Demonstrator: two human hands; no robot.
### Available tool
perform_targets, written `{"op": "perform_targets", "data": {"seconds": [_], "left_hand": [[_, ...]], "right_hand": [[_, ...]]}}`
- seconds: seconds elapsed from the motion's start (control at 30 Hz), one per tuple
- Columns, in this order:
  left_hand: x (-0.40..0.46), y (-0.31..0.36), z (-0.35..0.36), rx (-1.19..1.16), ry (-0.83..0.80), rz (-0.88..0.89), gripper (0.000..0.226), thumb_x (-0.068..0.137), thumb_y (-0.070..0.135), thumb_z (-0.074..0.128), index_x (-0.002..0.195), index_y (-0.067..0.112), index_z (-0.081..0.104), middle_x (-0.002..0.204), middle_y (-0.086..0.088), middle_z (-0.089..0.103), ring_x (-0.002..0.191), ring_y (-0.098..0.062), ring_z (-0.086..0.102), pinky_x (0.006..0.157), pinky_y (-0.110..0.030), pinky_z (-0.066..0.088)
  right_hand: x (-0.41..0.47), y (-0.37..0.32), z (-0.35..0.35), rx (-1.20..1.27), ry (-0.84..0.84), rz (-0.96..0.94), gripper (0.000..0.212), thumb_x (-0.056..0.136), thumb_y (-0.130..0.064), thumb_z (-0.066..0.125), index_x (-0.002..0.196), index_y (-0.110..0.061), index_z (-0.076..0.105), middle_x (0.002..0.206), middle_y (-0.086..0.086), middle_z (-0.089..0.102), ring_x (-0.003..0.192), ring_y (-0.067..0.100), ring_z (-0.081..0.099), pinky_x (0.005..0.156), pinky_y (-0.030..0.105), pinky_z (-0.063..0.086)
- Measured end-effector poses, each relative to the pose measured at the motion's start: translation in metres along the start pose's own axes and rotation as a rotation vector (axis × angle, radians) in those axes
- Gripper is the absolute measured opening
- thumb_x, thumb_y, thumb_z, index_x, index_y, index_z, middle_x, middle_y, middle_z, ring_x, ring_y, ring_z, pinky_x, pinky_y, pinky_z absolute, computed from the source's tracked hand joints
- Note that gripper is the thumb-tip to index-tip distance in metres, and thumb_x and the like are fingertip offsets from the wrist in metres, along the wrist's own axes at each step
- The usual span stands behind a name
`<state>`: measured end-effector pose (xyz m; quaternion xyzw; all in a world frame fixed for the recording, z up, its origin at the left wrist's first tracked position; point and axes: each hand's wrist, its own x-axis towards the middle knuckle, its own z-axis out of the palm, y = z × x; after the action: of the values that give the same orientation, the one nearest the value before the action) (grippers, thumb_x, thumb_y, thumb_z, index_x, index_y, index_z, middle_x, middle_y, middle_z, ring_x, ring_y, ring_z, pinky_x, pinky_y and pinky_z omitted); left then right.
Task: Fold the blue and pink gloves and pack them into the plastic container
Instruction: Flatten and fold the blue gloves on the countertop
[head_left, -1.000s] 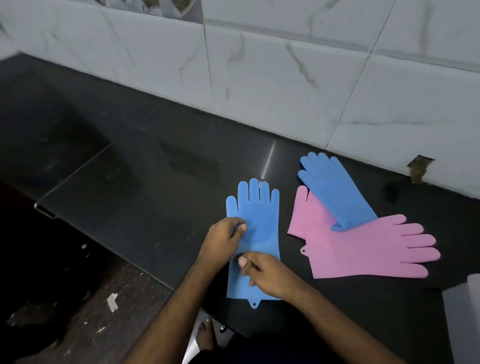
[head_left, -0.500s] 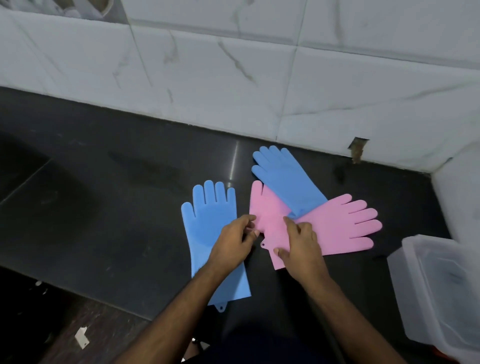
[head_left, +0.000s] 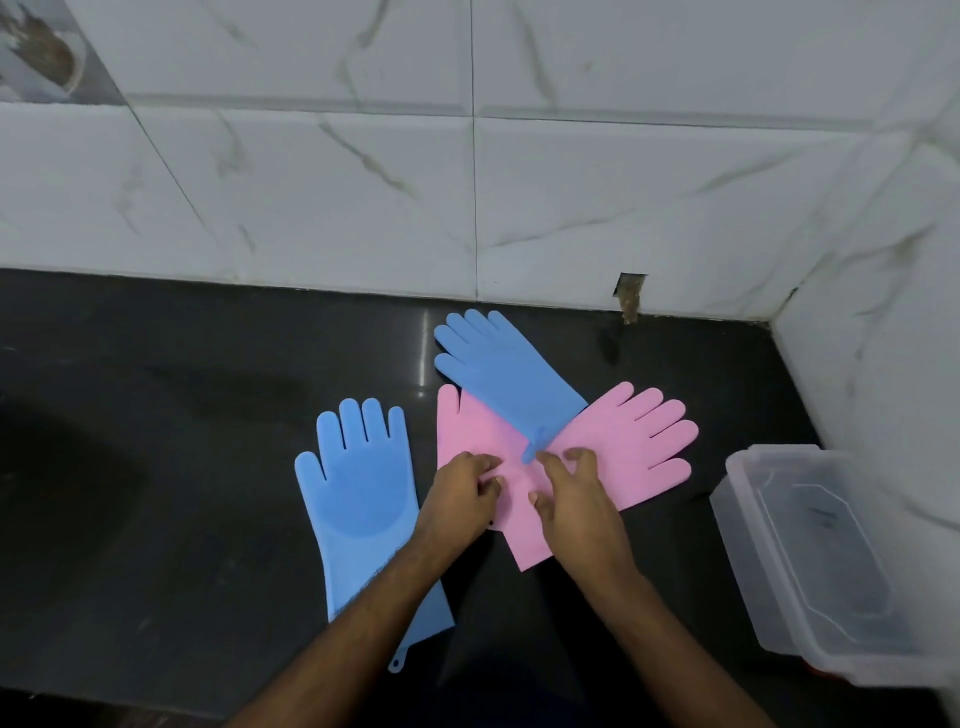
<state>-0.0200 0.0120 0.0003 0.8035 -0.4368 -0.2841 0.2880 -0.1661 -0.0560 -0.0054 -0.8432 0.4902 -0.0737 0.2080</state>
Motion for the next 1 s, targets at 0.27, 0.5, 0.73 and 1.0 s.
{"op": "perform_targets", "data": {"seconds": [0.27, 0.5, 0.73, 1.0], "left_hand": [[0.003, -0.008, -0.013, -0.195, 0.189, -0.013, 0.041, 0.105, 0.035, 0.056, 0.086, 0.000, 0.068, 0.087, -0.018, 0.067, 0.072, 0.005, 0.055, 0.066, -0.014, 0.047], [-0.005, -0.002, -0.030, -0.613, 0.135, -0.174, 0.029, 0.103, 0.052, 0.048, 0.110, 0.031, 0.068, 0.113, 0.006, 0.073, 0.100, -0.009, 0.071, 0.082, -0.024, 0.060], [-0.021, 0.015, -0.046, -1.368, -0.011, -0.272, 0.073, 0.098, 0.070, 0.039, 0.139, 0.013, 0.060, 0.131, -0.014, 0.069, 0.115, -0.030, 0.069, 0.103, -0.051, 0.054], [-0.039, 0.020, -0.065, -1.644, -0.061, -0.317, 0.051, 0.099, 0.054, 0.056, 0.095, 0.007, 0.076, 0.089, -0.009, 0.074, 0.084, -0.019, 0.074, 0.079, -0.032, 0.061]], "right_hand": [[0.037, -0.020, -0.009, -0.132, -0.159, -0.067, 0.058, 0.103, -0.057, 0.035, 0.150, -0.025, 0.047, 0.170, 0.000, 0.012, 0.156, 0.024, 0.013, 0.119, 0.044, 0.027], [0.039, -0.061, -0.040, 0.335, 0.107, -0.137, 0.041, 0.099, -0.039, 0.059, 0.133, -0.017, 0.063, 0.144, -0.003, 0.058, 0.132, 0.015, 0.054, 0.112, 0.036, 0.036], [0.012, -0.098, -0.083, 0.986, 0.161, -0.197, 0.022, 0.095, -0.012, 0.062, 0.103, -0.030, 0.071, 0.106, -0.007, 0.073, 0.092, 0.017, 0.072, 0.078, 0.044, 0.063], [-0.011, -0.118, -0.076, 1.156, -0.422, -0.252, 0.021, 0.080, -0.001, 0.047, 0.084, -0.013, 0.064, 0.086, 0.004, 0.064, 0.087, 0.013, 0.065, 0.086, 0.031, 0.052]]}}
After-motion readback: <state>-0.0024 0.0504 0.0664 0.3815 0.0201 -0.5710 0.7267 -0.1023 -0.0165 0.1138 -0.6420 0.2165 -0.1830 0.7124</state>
